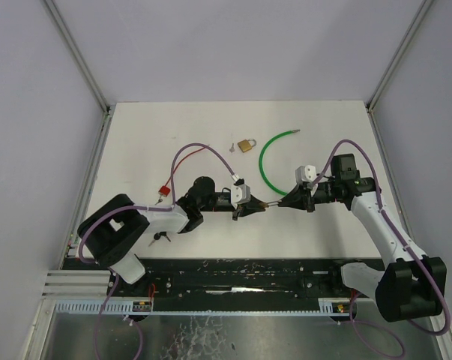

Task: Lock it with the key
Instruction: Lock the lock.

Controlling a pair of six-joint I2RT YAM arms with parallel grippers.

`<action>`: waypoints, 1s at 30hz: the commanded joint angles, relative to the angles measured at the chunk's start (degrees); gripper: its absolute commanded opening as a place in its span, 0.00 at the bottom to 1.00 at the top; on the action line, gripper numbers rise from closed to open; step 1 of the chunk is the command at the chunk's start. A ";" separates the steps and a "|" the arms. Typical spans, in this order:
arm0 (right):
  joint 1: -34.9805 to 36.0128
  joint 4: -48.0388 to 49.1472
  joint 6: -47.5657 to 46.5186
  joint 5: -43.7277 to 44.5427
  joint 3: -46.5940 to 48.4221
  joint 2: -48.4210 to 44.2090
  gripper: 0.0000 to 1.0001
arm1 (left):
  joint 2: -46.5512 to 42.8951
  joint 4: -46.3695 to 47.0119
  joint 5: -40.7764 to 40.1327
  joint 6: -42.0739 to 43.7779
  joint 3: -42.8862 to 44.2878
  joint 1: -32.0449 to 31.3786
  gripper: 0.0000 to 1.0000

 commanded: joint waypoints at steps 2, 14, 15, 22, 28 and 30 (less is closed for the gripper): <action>0.71 -0.24 2.27 -1.23 1.75 0.58 0.00 | -2.02 2.58 -4.89 2.75 -0.04 0.61 0.01; 2.70 4.53 4.76 1.55 -0.13 1.66 0.00 | -1.45 2.43 2.13 2.55 0.45 0.54 0.01; 2.74 4.98 4.77 1.65 -0.34 1.69 0.00 | -1.34 2.41 2.95 2.53 0.48 0.57 0.01; 3.42 7.38 4.88 2.86 -1.60 2.41 0.00 | -1.32 2.71 7.03 1.84 0.70 0.58 0.01; 5.59 7.93 4.89 3.91 -2.07 4.17 0.00 | -1.72 4.78 4.56 0.89 -0.15 0.66 0.01; 6.44 8.10 4.88 4.19 -2.11 4.53 0.00 | -2.12 5.23 3.89 0.66 -0.54 0.89 0.01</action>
